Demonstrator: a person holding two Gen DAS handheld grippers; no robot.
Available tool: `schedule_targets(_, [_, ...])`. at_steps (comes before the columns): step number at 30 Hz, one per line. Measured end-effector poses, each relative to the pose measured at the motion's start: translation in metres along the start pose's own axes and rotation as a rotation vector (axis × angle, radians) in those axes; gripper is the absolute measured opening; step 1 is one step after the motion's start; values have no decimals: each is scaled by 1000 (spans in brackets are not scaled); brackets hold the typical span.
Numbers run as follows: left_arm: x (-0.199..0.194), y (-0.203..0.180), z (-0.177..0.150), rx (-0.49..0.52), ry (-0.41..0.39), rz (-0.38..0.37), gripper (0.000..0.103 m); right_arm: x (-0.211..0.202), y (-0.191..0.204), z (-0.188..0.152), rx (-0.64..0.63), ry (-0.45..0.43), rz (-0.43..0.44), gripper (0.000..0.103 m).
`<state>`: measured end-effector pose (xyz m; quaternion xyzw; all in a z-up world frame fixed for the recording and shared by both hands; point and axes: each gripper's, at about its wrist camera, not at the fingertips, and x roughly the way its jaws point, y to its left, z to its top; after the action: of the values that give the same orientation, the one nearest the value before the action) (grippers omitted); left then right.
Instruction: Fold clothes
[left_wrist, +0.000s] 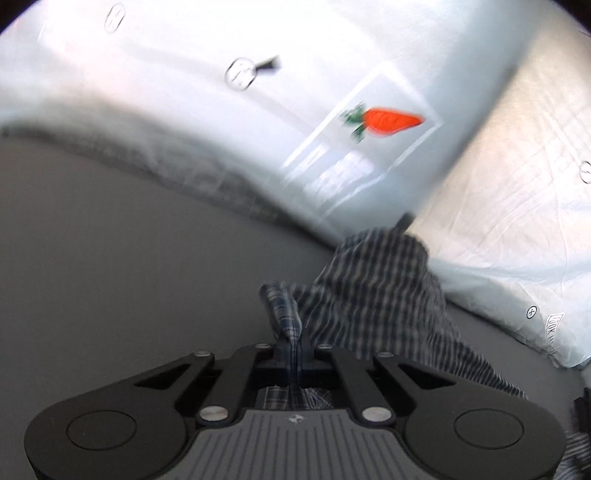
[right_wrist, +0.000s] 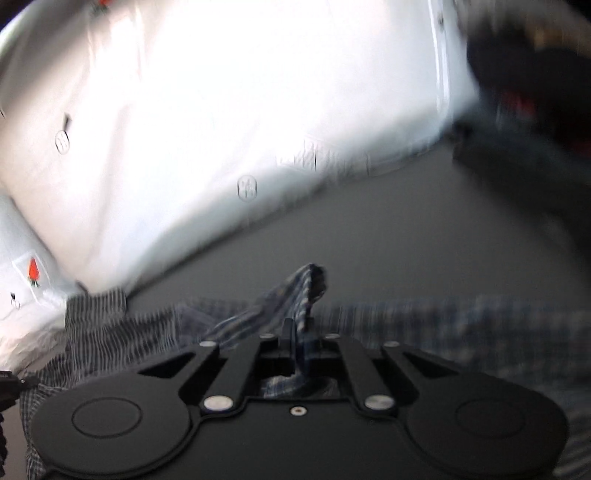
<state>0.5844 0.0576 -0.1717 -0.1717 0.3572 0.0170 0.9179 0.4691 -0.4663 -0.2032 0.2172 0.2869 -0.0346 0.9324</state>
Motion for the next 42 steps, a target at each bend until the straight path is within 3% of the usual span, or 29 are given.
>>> schedule_targets(3, [-6, -22, 11, 78, -39, -34, 2, -19, -3, 21, -23, -107, -23, 4])
schedule_targets(5, [6, -35, 8, 135, -22, -26, 3, -18, -6, 25, -68, -120, -71, 4])
schedule_targets(7, [21, -45, 2, 191, 9, 4, 9, -4, -13, 22, -84, -80, -124, 4])
schedule_targets(11, [62, -54, -23, 303, 106, 133, 23, 31, -21, 2, -139, 34, -258, 9])
schedule_targets(13, [64, -55, -29, 336, 109, 155, 41, 41, -24, -6, -168, 73, -314, 17])
schedule_targets(15, [50, -54, -30, 355, 85, 158, 53, 36, -24, -9, -172, 62, -334, 42])
schedule_targets(16, [41, -53, -30, 362, 71, 157, 58, 30, -24, -9, -167, 44, -333, 47])
schedule_targets(19, [13, -50, -31, 368, 41, 156, 69, 2, -18, -8, -158, -3, -315, 48])
schedule_targets(22, [-22, -45, -38, 357, 40, 154, 71, -21, -9, -14, -155, -17, -276, 48])
schedule_targets(26, [-68, -29, -76, 299, 101, 133, 72, -54, -2, -27, -146, -3, -191, 48])
schedule_targets(34, [-161, 19, -188, 126, 280, 78, 72, -120, -9, -77, -94, 122, -46, 48])
schedule_targets(38, [-200, 23, -228, 154, 315, 49, 72, -144, -23, -105, -36, 222, 26, 48])
schedule_targets(42, [-228, 23, -252, 154, 367, 17, 71, -164, -34, -136, -9, 300, 34, 49])
